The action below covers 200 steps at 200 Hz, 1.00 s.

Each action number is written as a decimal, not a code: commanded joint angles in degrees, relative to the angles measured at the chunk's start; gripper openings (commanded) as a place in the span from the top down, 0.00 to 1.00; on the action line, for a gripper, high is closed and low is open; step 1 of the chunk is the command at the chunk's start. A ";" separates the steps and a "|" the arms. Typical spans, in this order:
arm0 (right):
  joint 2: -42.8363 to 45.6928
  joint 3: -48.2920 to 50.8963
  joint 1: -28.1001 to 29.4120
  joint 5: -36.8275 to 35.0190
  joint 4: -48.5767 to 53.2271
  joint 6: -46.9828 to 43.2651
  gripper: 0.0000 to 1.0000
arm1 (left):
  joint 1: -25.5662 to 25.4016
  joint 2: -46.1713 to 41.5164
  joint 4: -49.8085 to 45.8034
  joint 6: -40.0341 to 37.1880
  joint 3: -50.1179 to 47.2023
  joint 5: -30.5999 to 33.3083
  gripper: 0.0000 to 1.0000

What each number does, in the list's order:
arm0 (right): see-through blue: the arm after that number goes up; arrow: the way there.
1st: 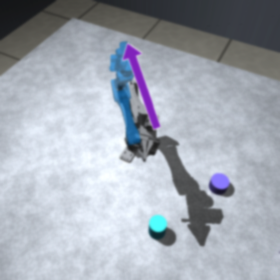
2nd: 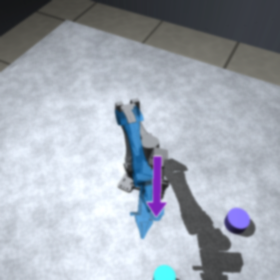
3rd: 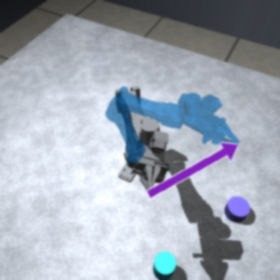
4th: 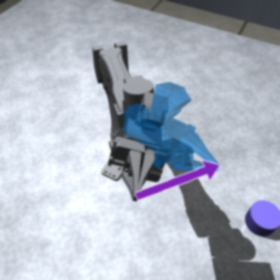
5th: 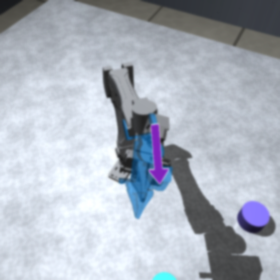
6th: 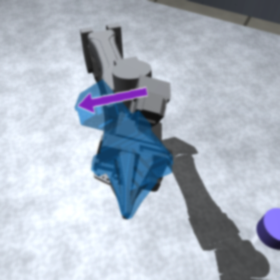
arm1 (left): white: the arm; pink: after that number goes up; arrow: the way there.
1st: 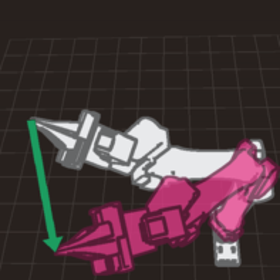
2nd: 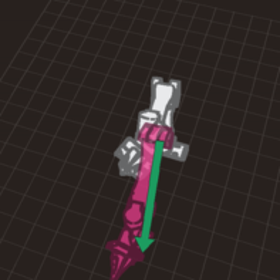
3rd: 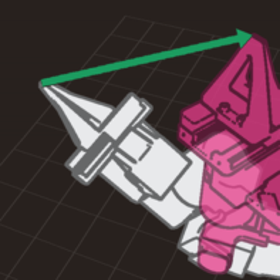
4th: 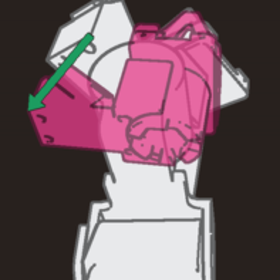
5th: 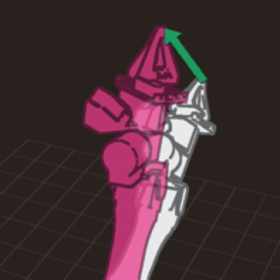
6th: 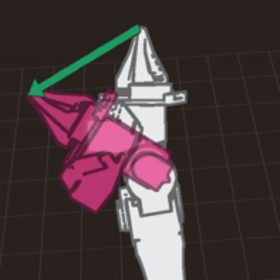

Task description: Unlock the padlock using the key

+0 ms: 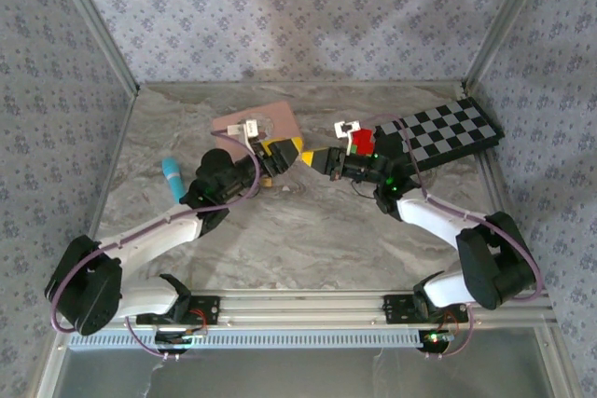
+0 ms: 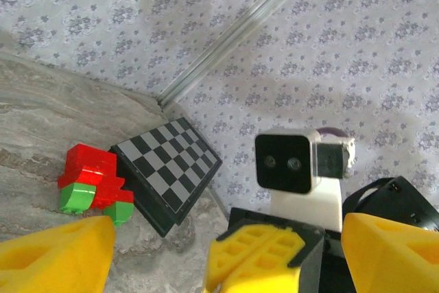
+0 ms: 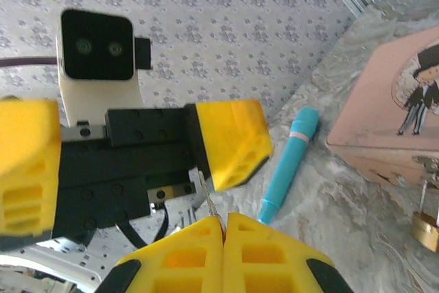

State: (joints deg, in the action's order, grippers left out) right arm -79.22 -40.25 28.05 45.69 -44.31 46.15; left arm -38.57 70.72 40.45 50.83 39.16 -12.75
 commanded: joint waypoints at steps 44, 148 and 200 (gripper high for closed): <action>3.15 -1.15 0.77 -1.13 6.48 -5.81 1.00 | 0.52 4.49 2.91 5.60 2.02 -5.01 0.38; 1.86 -0.84 0.51 -1.22 1.73 -2.12 0.91 | -0.53 4.86 3.07 5.22 1.90 -4.84 1.00; -0.45 0.48 0.86 -1.17 -5.25 2.40 0.85 | -0.75 4.79 5.34 6.10 0.75 -3.38 1.00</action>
State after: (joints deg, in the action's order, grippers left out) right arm -78.41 -40.18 28.53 44.36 -42.89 45.89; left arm -38.68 75.79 43.79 56.66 39.38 -16.27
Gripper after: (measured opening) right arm 0.137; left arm 0.053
